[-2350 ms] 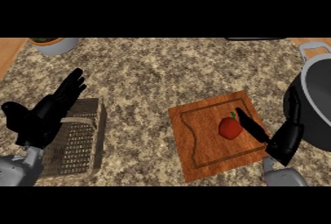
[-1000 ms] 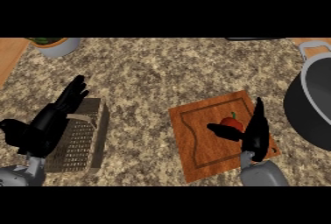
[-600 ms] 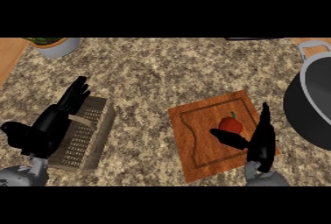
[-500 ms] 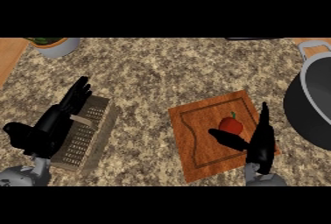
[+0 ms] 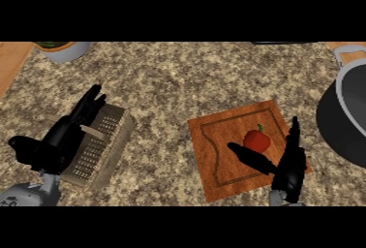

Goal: Pick the bell pepper from the cutting board and place it in the pot

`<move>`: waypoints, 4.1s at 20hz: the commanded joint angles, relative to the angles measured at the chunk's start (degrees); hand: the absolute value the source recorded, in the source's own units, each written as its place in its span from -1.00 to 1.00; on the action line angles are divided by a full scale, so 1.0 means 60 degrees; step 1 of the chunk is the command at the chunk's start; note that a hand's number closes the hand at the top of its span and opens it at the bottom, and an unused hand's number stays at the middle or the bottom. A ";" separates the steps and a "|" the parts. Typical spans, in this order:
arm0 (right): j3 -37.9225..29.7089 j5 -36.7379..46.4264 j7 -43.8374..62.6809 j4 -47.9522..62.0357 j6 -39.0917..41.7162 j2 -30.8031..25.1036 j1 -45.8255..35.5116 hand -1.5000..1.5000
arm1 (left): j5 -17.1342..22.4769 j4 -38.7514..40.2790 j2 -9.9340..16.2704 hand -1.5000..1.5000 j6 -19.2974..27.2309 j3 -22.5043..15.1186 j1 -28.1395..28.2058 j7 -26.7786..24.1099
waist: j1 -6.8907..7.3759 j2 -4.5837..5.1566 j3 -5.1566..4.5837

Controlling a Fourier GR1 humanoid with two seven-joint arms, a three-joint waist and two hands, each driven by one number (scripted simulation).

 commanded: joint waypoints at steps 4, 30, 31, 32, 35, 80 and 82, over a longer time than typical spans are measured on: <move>-0.0413 -0.1471 -0.1477 0.0570 -0.0567 0.0329 0.0151 -1.00 | 0.0062 0.1395 -0.0372 0.00 -0.0405 -0.0655 0.0790 0.0427 | 0.0119 0.0294 -0.0257; -0.3717 -0.6668 -0.8757 0.0938 0.2715 -0.2305 0.3723 1.00 | -0.0002 0.0919 -0.0415 0.00 -0.0091 0.0127 0.1623 0.0580 | -0.1088 0.0060 -0.0234; -0.4061 -0.6671 -0.9176 0.1119 0.2933 -0.2648 0.3902 1.00 | -0.0183 0.0832 -0.0426 0.00 -0.0061 -0.0043 0.1559 0.0646 | -0.1041 0.0093 -0.0234; -0.4427 -0.7017 -0.9396 0.1121 0.3194 -0.2737 0.4160 1.00 | 0.0022 0.0867 -0.0375 0.00 -0.0248 0.0066 0.1708 0.0561 | -0.1053 0.0095 -0.0248; -0.5187 -0.7685 -1.0587 0.1427 0.3956 -0.2768 0.4684 1.00 | -0.0228 0.0742 -0.0605 0.00 -0.0068 -0.0210 0.1703 0.0590 | -0.0762 0.0106 -0.0249; -0.3989 -0.3020 -0.1397 0.1743 0.4954 -1.0944 0.2694 1.00 | -0.0677 0.2167 -0.1300 0.00 -0.1178 -0.0499 -0.0091 0.0438 | 0.1113 0.0495 -0.0300; -0.3307 -0.2672 -0.0849 0.2385 0.5291 -1.1002 0.1875 1.00 | -0.0861 0.2217 -0.1379 0.00 -0.1162 -0.0669 -0.0150 0.0417 | 0.1335 0.0503 -0.0283</move>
